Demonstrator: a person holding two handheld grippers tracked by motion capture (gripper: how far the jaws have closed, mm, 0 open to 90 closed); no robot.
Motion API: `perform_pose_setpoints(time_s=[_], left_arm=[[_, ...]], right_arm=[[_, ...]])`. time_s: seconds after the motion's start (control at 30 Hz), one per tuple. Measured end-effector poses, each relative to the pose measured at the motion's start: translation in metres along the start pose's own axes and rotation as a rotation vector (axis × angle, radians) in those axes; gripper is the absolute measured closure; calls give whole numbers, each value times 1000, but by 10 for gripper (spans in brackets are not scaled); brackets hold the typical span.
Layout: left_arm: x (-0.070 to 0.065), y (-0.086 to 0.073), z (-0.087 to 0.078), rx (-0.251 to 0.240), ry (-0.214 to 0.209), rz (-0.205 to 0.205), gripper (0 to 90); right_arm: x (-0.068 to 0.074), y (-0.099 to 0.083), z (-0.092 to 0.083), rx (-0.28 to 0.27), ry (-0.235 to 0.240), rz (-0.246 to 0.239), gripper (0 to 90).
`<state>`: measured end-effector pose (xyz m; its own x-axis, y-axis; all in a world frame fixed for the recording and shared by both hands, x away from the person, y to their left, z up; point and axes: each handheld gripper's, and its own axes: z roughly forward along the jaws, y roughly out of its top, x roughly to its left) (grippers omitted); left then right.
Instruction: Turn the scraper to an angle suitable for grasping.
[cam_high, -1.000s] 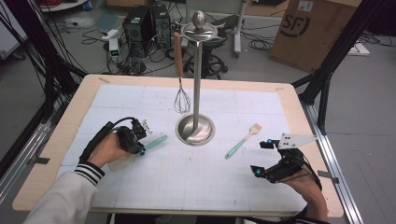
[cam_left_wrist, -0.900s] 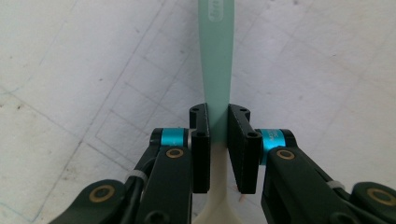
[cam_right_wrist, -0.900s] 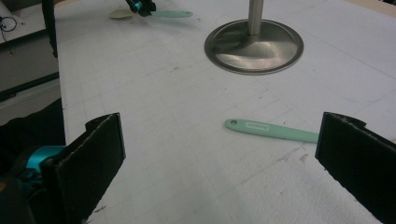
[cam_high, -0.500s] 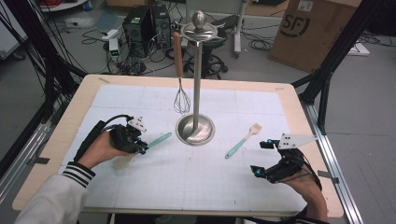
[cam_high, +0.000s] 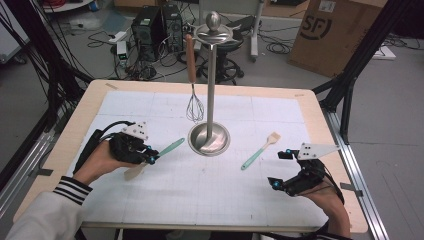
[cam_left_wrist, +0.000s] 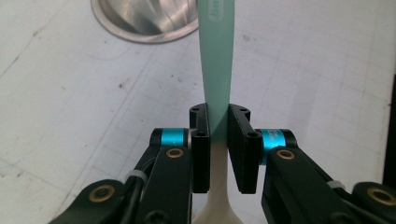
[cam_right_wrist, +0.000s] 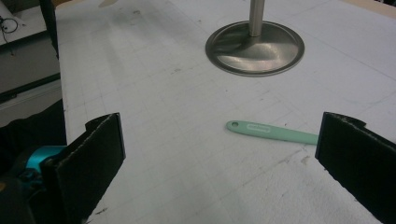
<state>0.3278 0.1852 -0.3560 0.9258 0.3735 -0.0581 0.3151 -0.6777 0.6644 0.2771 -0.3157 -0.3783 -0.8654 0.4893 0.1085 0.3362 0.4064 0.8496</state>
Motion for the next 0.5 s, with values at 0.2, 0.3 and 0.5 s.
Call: perform_pose_setpoints(time_s=[0.2, 0.3, 0.5], left_arm=[[-5, 1, -10, -70, -20, 8, 798], [-8, 2, -14, -109, -28, 4, 798], [-13, 4, -23, -163, -47, 18, 798]], right_arm=[[0, 1, -2, -6, -4, -5, 2], [0, 1, -2, -6, -4, -6, 2], [1, 1, -2, -5, -5, -5, 2]])
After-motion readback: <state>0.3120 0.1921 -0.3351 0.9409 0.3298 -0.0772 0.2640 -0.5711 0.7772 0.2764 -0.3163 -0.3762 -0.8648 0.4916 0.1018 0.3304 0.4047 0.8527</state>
